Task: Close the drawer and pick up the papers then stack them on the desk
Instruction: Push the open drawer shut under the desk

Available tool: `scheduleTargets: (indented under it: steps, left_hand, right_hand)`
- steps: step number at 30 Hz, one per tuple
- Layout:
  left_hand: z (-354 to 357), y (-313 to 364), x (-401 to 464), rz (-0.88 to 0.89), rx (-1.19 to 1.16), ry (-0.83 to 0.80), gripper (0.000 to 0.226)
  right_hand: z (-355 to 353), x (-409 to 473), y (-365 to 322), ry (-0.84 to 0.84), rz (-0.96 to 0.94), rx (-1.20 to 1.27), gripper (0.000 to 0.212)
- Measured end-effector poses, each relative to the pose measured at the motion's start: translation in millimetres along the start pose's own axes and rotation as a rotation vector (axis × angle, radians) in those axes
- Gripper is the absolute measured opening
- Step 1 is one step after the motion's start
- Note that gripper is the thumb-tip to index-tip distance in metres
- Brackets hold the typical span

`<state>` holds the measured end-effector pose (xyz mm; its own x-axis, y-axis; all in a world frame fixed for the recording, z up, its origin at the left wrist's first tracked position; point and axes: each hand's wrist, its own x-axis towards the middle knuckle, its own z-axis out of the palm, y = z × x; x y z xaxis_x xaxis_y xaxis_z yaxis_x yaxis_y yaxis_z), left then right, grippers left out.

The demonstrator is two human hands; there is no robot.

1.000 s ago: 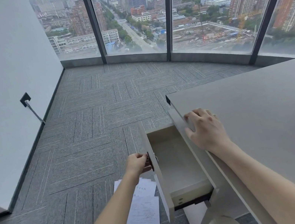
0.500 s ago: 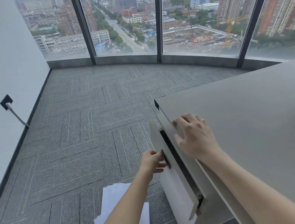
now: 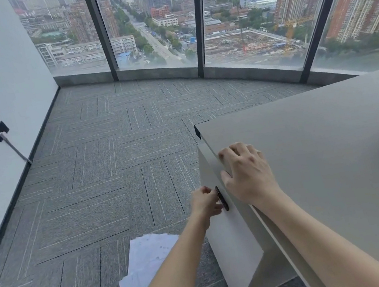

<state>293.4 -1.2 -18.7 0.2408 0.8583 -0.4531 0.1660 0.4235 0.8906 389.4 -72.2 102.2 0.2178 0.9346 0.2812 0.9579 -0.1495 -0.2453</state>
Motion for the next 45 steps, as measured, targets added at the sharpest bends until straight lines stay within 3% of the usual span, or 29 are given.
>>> scheduleTargets:
  steps: [9, 20, 25, 31, 36, 45]
  left_hand:
    - [-5.2, -2.8, 3.7, -0.034, 0.005, -0.055, 0.016]
    - [-5.4, 5.0, 21.3, -0.417, -0.157, -0.161, 0.027]
    - [-7.4, 14.4, 26.2, -0.538, -0.100, -0.225, 0.034]
    - [-5.2, 16.8, 22.4, -0.455, 0.002, -0.206, 0.028]
    - [-11.2, 11.9, 10.2, -0.281, 0.269, -0.147, 0.033]
    - [-78.0, 4.9, -51.6, -0.057, 0.570, -0.059, 0.036]
  right_hand:
    - [-0.9, -0.2, -2.6, -0.002, 0.007, -0.019, 0.030]
    - [-0.8, -1.0, -1.3, 0.004, 0.012, 0.000, 0.028]
    - [-0.2, -0.9, -0.8, 0.001, 0.014, 0.005, 0.029]
    - [0.4, -0.9, 1.3, 0.003, 0.009, 0.012, 0.028]
    - [-0.8, -1.3, 1.6, -0.001, 0.003, 0.016, 0.027]
    - [-8.8, -5.6, -1.3, -0.062, 0.022, 0.018, 0.032]
